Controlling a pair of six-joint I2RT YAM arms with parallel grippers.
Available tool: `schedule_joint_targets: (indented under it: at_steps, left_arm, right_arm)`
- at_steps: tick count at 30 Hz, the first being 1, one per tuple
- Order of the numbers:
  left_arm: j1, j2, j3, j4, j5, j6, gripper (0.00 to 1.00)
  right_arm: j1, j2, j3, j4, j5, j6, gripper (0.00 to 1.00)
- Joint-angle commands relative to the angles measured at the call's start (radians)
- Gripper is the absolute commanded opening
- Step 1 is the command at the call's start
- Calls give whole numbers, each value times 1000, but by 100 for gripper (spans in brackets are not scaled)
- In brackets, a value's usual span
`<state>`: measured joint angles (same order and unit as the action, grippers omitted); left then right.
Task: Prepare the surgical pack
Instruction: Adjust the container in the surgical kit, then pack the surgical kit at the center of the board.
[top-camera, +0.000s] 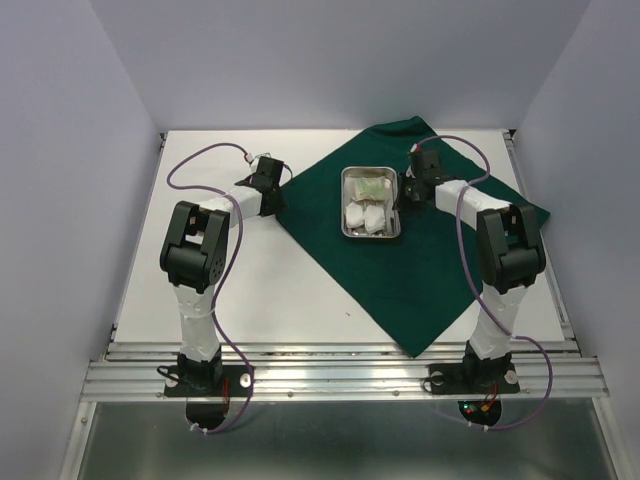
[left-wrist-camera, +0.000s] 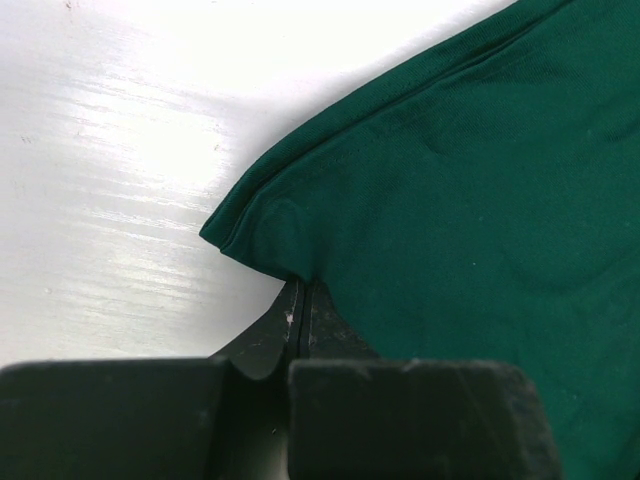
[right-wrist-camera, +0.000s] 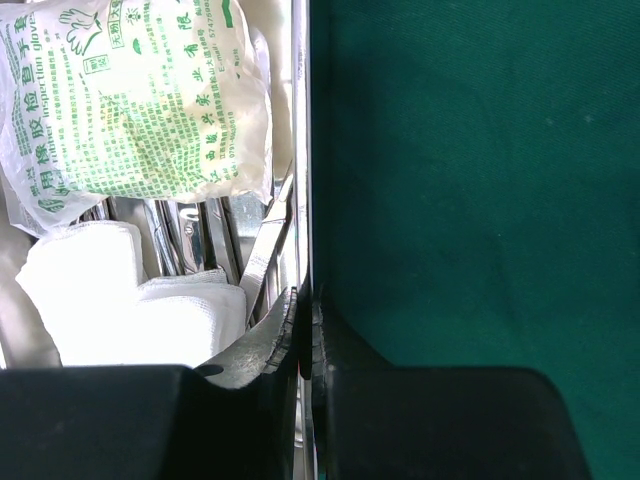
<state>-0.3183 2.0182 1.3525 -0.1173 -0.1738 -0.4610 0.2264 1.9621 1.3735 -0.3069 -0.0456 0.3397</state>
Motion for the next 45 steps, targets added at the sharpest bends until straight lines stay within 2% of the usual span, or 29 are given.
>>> schedule_joint_targets:
  at_steps: [1,13,26,27,28,30,33,36,39,45]
  left_arm:
    - [16,-67,0,-39,-55,22,0]
    - [15,-69,4,-41,-50,21,0]
    - [10,-87,22,-51,-43,28,0]
    - [4,-95,33,-53,-39,30,0]
    - [-1,-102,39,-54,-38,30,0]
    - [-25,-125,63,-55,-24,35,0]
    - [-76,-136,121,-59,3,36,0]
    - [-131,-133,175,-58,29,36,0]
    - [-228,-107,294,-58,42,51,0]
    - [-376,16,523,-62,121,119,0]
  right_arm:
    - [-21,-19,15,3,15,-28,1]
    - [-21,-46,-33,8,-66,-47,1]
    - [-21,-69,-67,5,-60,-56,1]
    - [-21,-75,-68,9,-60,-54,24]
    - [-21,-84,-71,9,-57,-54,44]
    - [-21,-121,-80,20,-34,-45,76]
    - [-21,-178,-85,20,28,-27,84]
    - [-45,-227,-102,23,84,-5,85]
    - [-105,-287,-142,25,115,36,87]
    - [-251,-373,-289,43,75,87,87]
